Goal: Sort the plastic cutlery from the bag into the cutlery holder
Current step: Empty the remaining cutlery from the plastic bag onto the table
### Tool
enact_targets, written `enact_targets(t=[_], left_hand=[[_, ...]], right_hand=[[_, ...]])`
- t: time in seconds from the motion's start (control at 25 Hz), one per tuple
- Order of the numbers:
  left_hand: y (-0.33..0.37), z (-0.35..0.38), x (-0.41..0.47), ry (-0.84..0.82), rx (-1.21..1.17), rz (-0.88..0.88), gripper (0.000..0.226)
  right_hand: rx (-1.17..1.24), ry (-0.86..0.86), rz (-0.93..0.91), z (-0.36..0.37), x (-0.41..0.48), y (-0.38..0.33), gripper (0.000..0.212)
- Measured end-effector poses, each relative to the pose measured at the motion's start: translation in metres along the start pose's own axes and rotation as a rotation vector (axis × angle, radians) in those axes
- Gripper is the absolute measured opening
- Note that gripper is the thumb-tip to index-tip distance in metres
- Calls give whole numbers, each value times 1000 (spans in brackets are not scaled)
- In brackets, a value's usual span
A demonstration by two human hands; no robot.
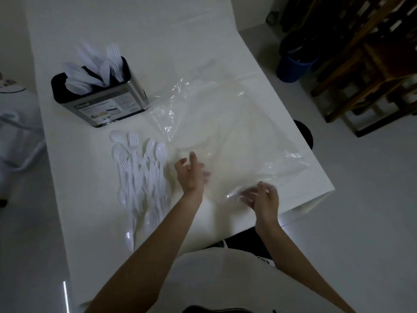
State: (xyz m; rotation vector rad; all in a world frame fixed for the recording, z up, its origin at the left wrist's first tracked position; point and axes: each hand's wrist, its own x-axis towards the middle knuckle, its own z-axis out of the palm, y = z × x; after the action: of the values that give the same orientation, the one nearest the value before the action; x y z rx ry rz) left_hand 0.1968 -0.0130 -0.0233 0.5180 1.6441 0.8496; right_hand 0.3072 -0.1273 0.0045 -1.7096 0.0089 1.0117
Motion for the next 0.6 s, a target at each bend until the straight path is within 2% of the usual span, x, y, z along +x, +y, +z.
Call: enact_targets(t=[0.08, 0.16, 0.2, 0.28, 0.36, 0.4, 0.48, 0.6], left_hand=[[-13, -2, -19, -52, 50, 13, 29], [-20, -7, -29, -124, 83, 50, 20], [-22, -10, -31, -141, 120, 77, 17], [-22, -12, -29, -131, 226, 154, 14], [-21, -12, -27, -108, 301, 244, 14], [-21, -11, -27, -104, 324, 284, 14], [-25, -9, -23, -87, 362, 333, 15], [-33, -4, -18, -61, 378, 359, 17]], right_hand=[[-76, -105, -10, 1, -3, 5, 24], [-215, -155, -41, -9, 0, 6, 46], [-279, -113, -57, -16, 3, 2, 51], [-436, 136, -161, -35, 14, -11, 48], [-605, 358, -348, -49, 36, -30, 40], [-681, 364, -465, -51, 50, -39, 39], [-931, 222, -621, -44, 87, -52, 46], [-1288, 50, -598, -24, 124, -62, 55]])
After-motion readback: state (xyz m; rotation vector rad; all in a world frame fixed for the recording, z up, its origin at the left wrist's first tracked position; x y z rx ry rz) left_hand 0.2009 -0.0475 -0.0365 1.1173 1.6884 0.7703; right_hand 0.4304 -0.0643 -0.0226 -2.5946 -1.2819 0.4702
